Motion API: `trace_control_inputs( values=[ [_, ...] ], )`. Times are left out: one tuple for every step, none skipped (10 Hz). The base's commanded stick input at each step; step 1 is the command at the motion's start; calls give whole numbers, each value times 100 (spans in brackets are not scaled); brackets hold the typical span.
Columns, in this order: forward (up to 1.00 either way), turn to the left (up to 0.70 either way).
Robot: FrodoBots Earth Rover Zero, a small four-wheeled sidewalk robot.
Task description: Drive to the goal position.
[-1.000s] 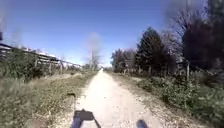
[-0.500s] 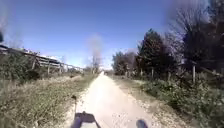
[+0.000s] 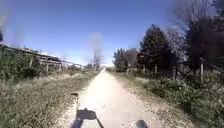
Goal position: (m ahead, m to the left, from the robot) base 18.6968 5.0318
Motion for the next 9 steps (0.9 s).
trace_control_inputs(
  values=[
    [50,0],
    [50,0],
    [50,0],
    [50,0],
    [50,0],
    [50,0],
    [50,0],
    [50,0],
    [50,0]
  ],
)
